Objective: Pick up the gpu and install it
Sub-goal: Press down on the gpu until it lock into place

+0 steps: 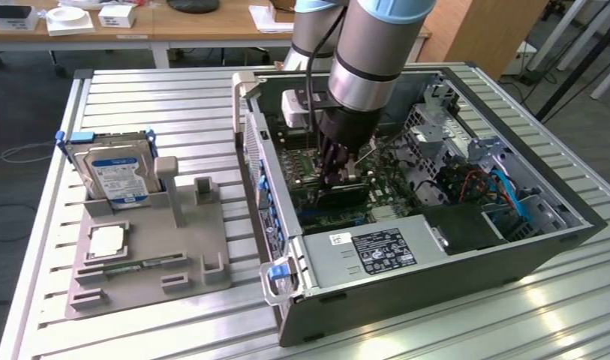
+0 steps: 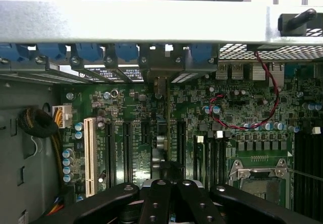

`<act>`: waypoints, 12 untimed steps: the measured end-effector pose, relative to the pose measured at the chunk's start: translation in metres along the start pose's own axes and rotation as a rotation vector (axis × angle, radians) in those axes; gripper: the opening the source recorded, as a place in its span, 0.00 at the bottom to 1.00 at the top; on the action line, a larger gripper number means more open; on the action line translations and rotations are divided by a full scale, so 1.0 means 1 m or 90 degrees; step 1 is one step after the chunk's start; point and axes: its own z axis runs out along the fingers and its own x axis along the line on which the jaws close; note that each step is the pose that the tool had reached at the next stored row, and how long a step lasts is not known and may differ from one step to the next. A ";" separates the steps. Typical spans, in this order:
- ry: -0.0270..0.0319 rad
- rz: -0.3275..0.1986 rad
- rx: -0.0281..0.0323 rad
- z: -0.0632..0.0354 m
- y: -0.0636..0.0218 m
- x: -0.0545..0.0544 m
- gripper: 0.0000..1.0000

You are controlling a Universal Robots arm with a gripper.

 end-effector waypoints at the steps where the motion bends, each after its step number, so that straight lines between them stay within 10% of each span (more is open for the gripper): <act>1: 0.0000 0.000 0.0000 0.0000 0.0000 0.000 0.10; 12: 0.0002 0.000 0.0003 0.0003 0.0012 0.000 0.10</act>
